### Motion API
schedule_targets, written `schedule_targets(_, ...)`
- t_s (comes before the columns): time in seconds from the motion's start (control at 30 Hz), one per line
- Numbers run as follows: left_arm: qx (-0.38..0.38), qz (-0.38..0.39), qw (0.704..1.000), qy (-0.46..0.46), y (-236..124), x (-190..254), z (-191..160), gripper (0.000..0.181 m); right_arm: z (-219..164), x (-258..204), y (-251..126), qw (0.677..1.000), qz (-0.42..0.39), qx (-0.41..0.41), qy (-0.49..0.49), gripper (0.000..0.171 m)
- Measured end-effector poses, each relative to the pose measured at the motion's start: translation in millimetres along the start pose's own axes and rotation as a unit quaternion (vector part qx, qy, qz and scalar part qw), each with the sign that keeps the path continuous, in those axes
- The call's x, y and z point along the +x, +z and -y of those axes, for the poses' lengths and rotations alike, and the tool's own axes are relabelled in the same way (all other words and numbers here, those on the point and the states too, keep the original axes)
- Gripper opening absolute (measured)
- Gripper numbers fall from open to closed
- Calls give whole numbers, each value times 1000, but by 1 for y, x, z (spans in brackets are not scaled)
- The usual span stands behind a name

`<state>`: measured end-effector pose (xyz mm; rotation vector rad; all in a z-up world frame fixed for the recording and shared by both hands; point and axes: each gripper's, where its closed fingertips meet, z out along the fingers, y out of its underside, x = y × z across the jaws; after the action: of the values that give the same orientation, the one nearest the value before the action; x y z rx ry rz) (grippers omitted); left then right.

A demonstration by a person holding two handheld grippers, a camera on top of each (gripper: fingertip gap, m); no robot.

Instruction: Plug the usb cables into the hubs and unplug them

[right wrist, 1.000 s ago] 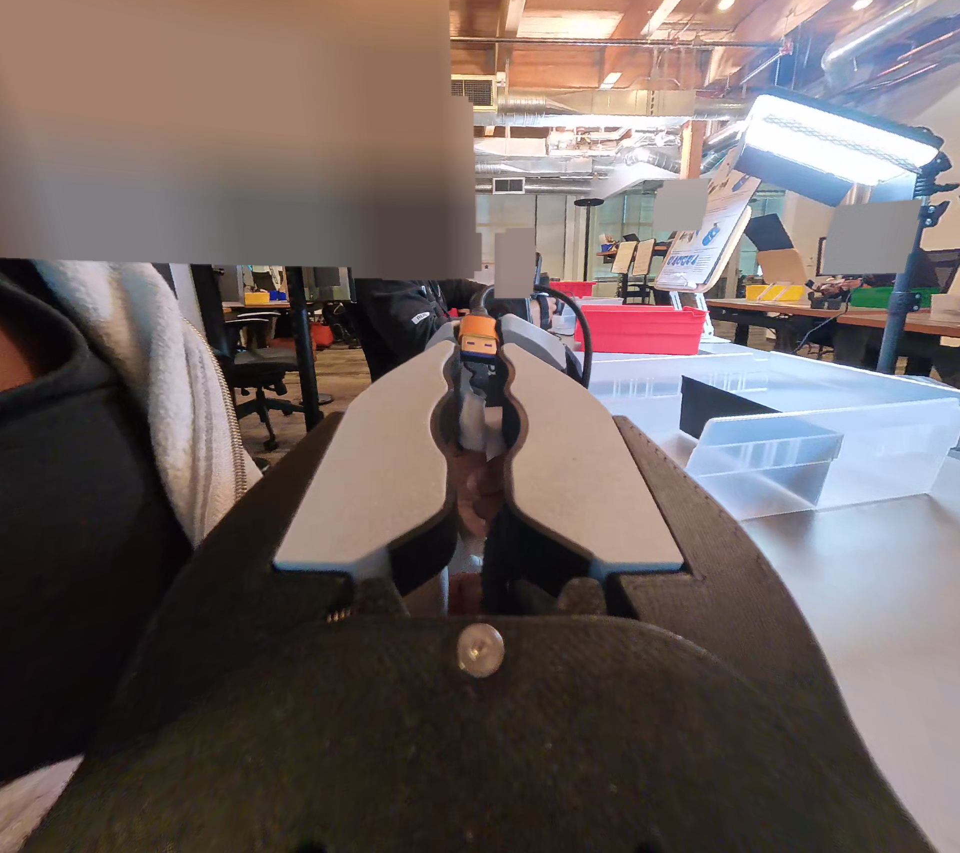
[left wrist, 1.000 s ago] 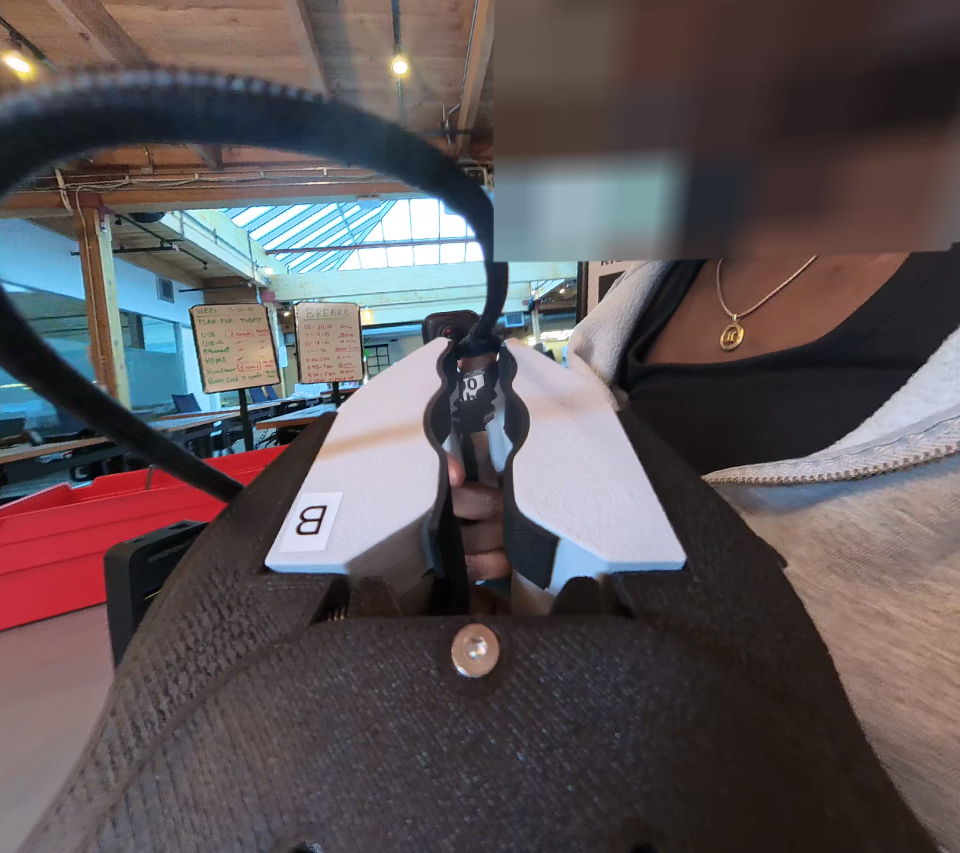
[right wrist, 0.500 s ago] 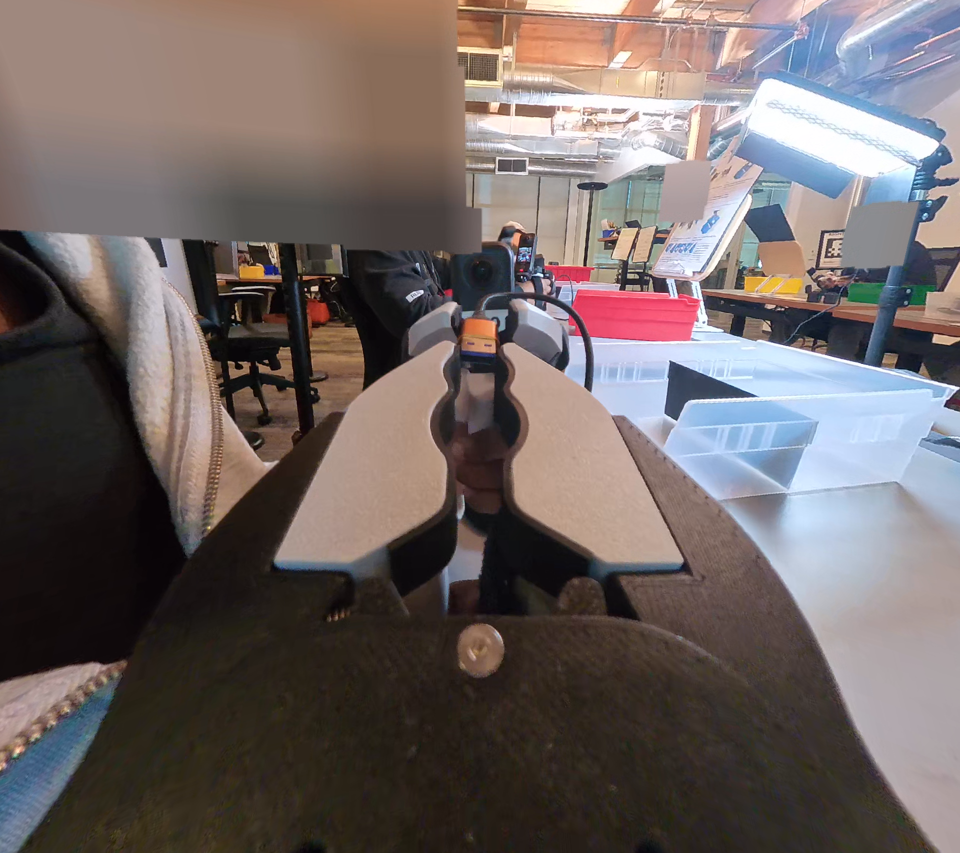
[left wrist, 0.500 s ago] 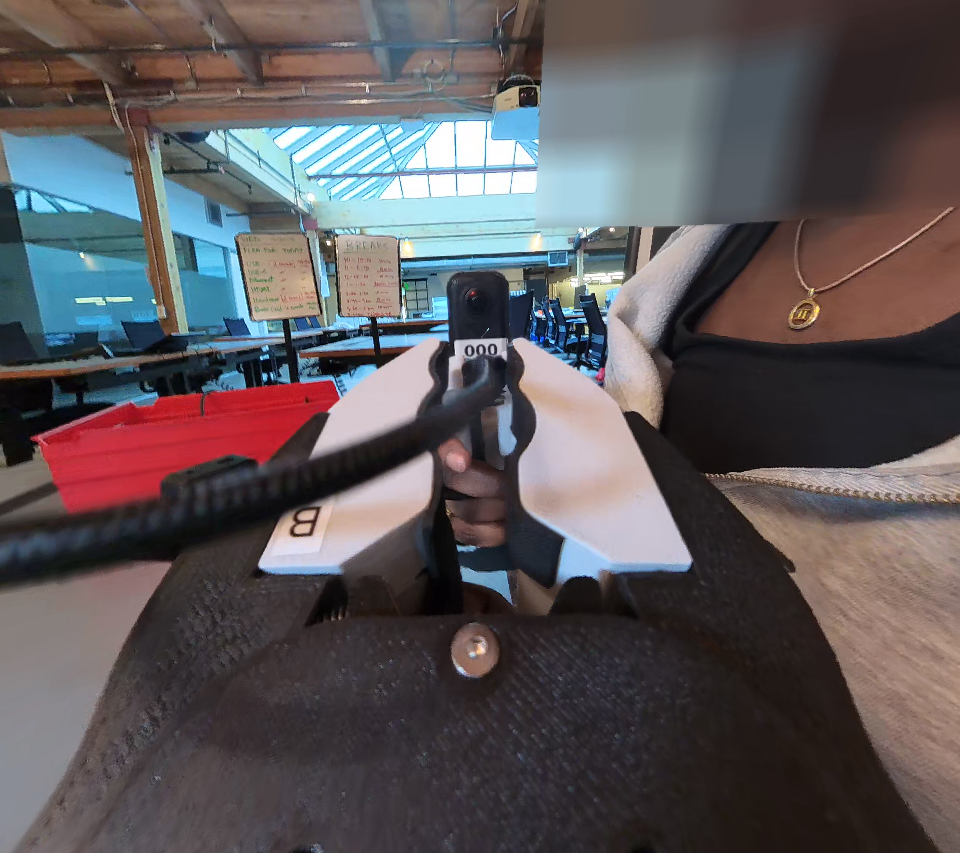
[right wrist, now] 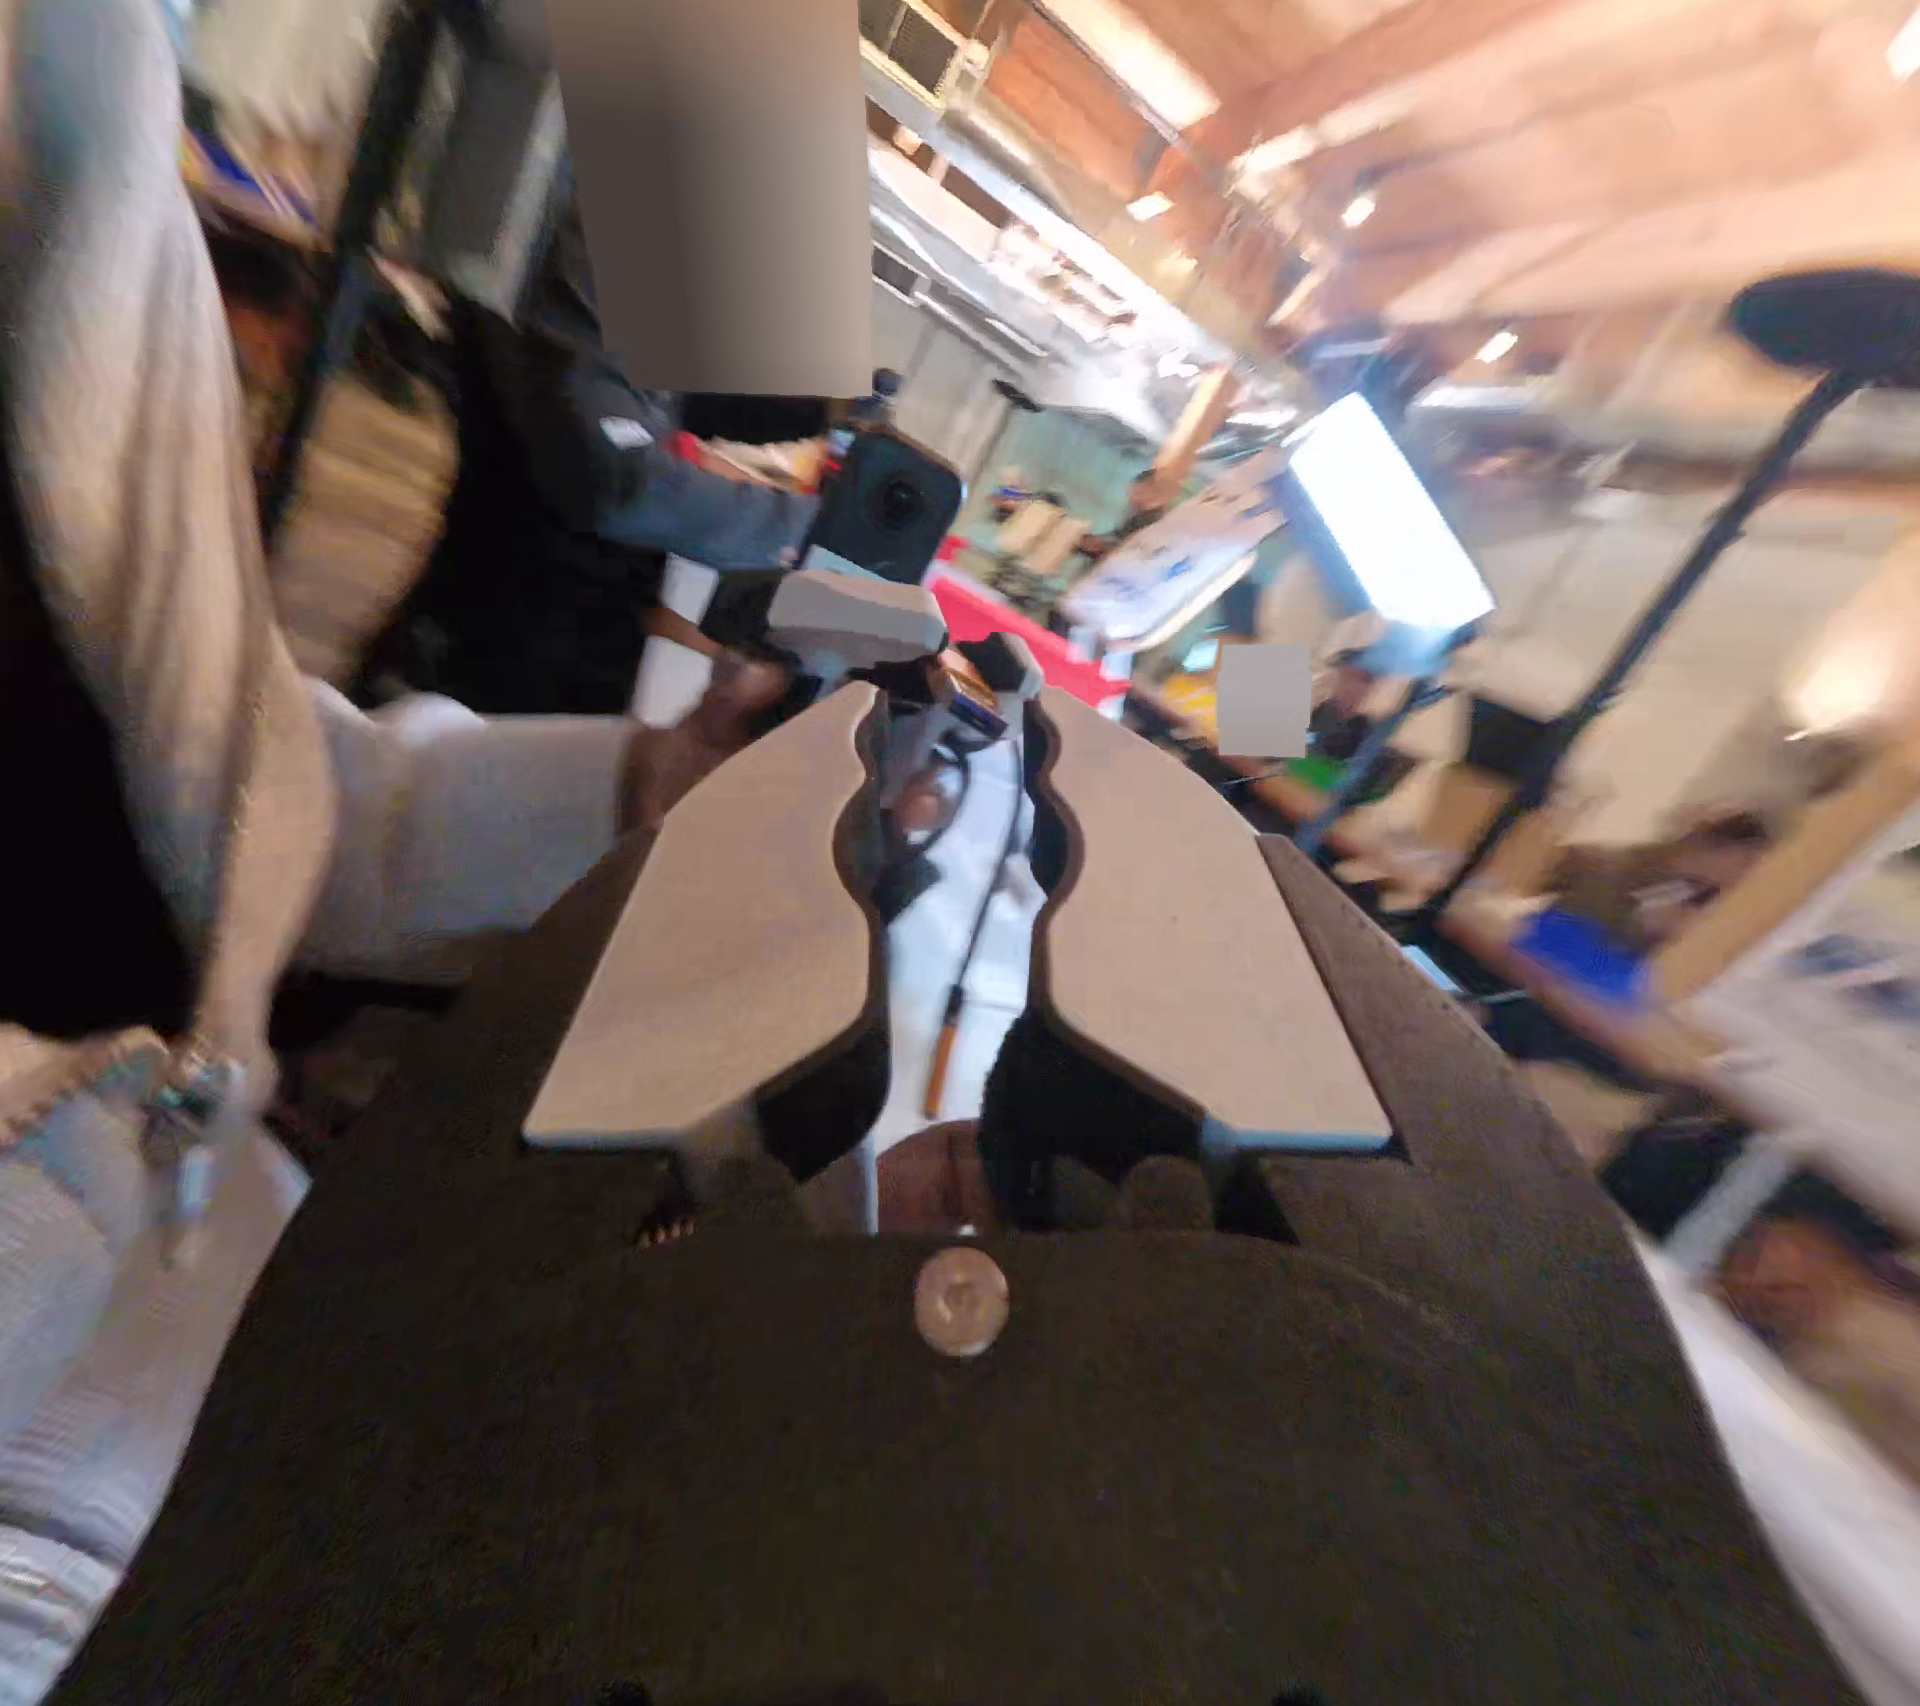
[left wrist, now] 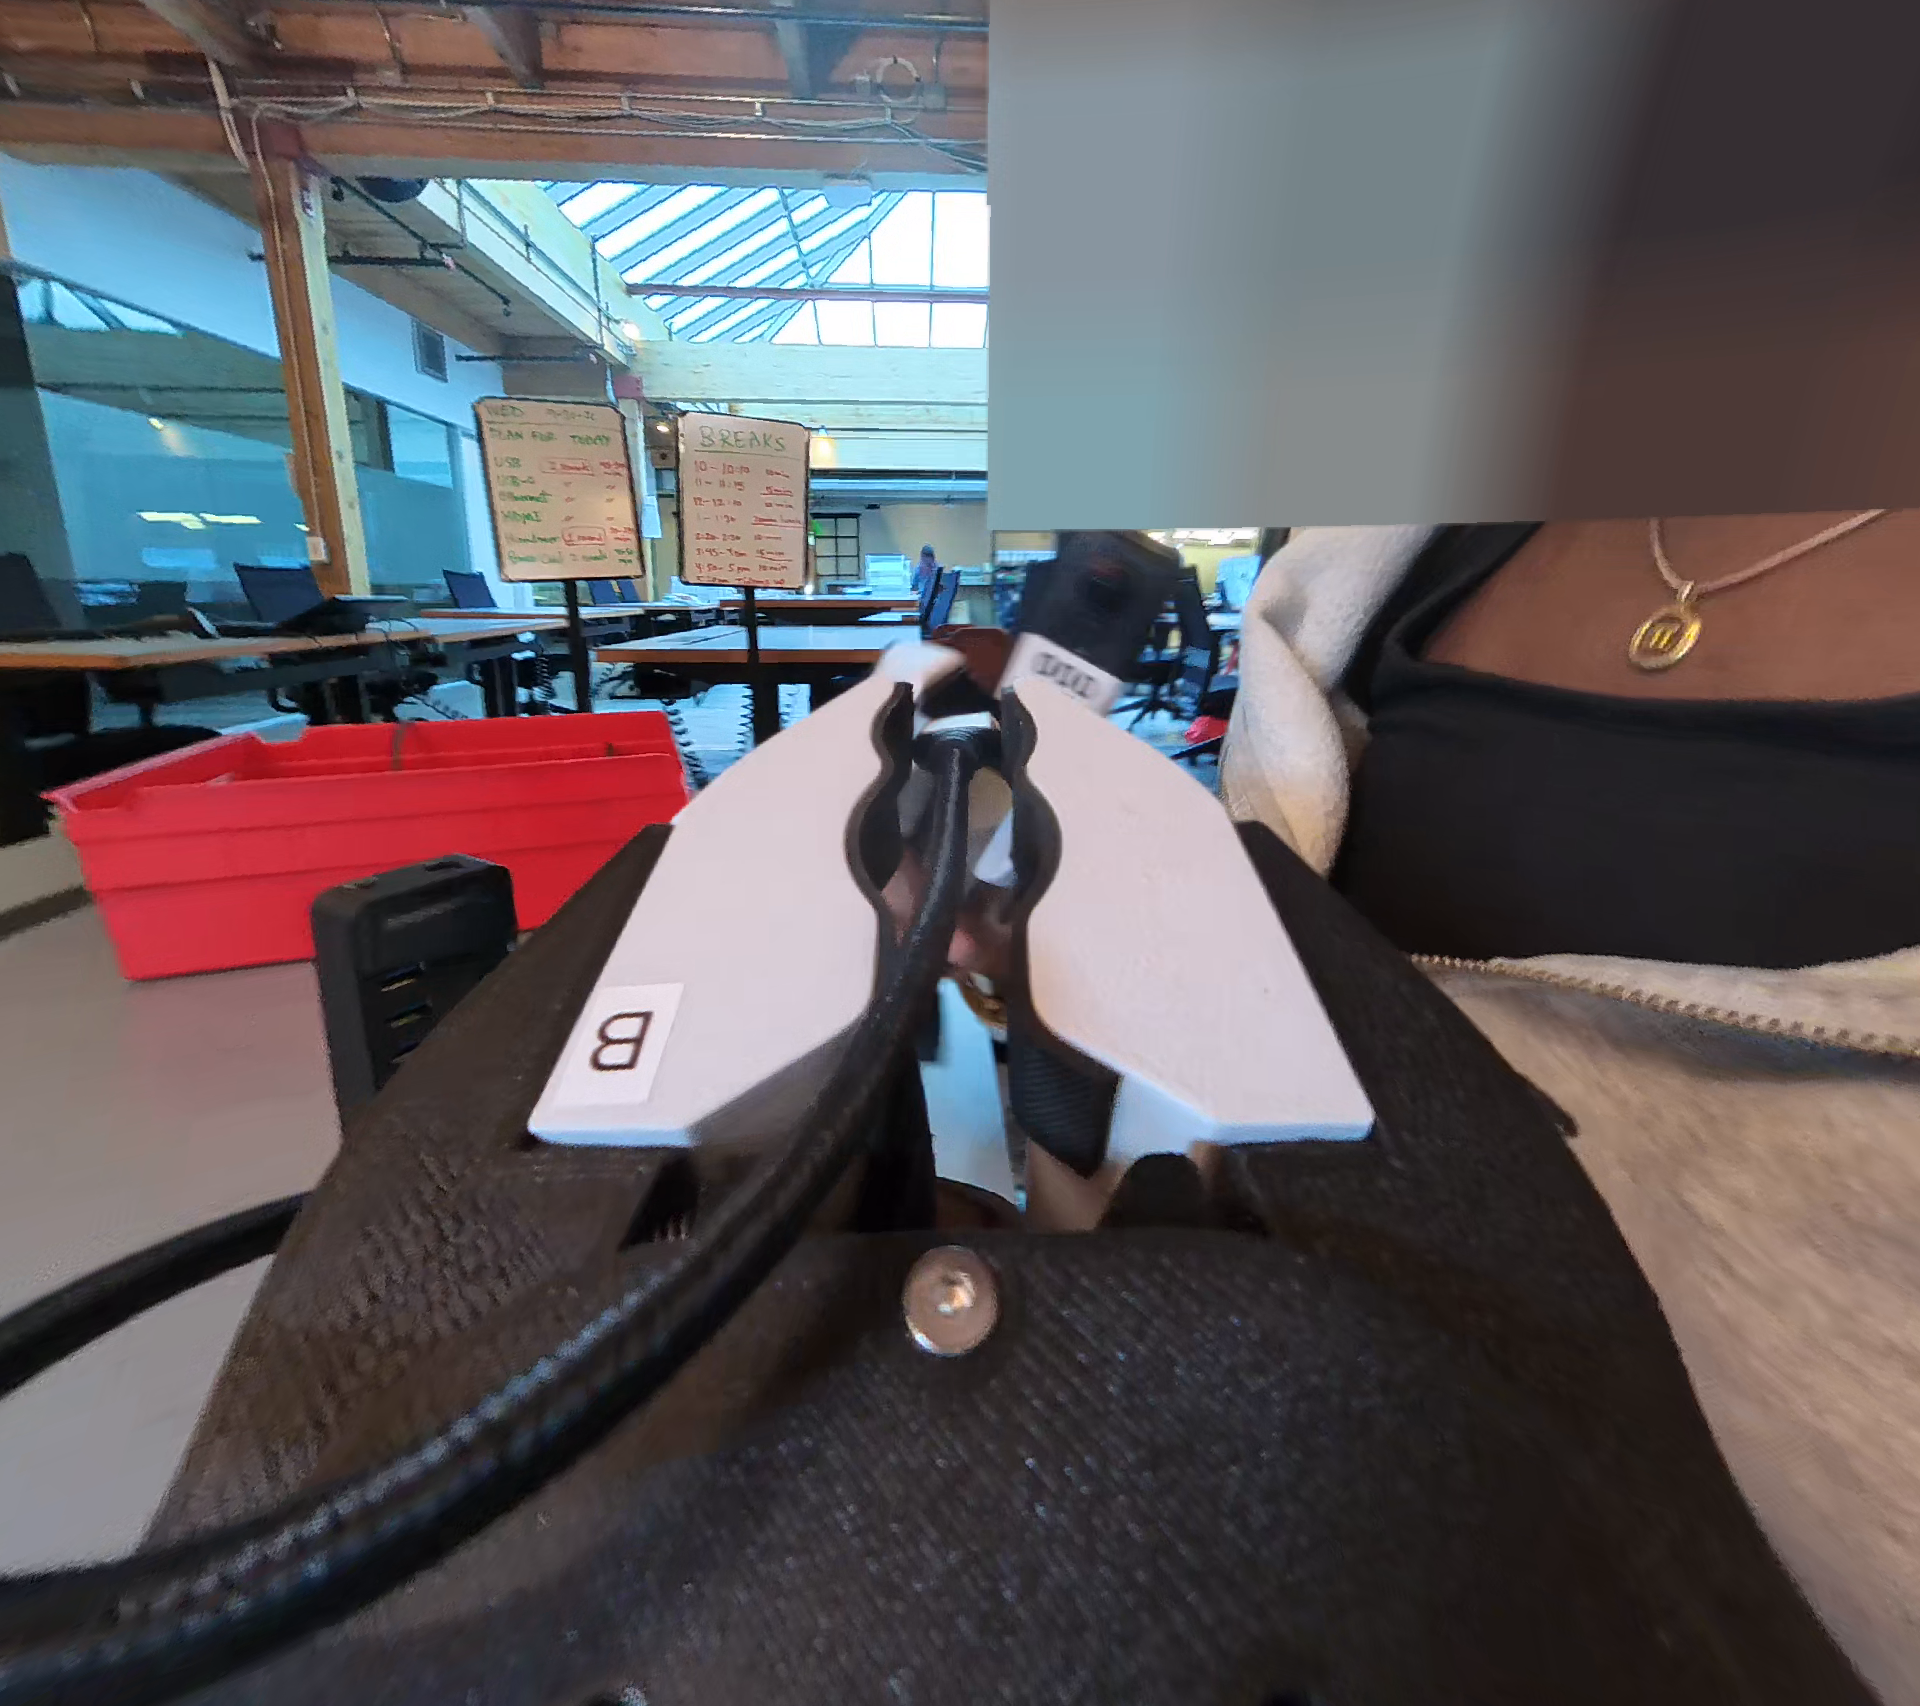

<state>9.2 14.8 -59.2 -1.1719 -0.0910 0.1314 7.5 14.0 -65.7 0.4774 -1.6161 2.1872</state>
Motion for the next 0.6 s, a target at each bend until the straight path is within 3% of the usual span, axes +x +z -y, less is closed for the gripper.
schedule_targets(0.07,2,1,1000,-15,0,-2,-1,16,1,-1,-3,992,-15,-28,-125,26)
schedule_targets(0.17,-4,-5,999,-31,0,-2,-4,16,-1,2,-4,973,-6,-69,-218,26)
schedule_targets(0.33,-25,-7,999,-46,4,-3,-12,16,-8,-1,-2,954,48,-101,-278,7)
schedule_targets(0.4,-19,1,999,-50,3,-7,-11,16,-10,2,0,960,52,-108,-254,5)
schedule_targets(0.47,-3,11,1000,-27,0,-9,-7,16,-12,5,2,985,56,-108,-126,5)
schedule_targets(0.53,12,6,1000,7,-1,-3,-2,30,-12,7,5,988,75,-83,106,3)
schedule_targets(0.57,6,3,1000,24,-1,-1,-3,32,-11,7,5,962,95,-60,248,4)
schedule_targets(0.6,-7,2,999,45,-1,2,-4,34,-10,6,6,911,122,-39,391,4)
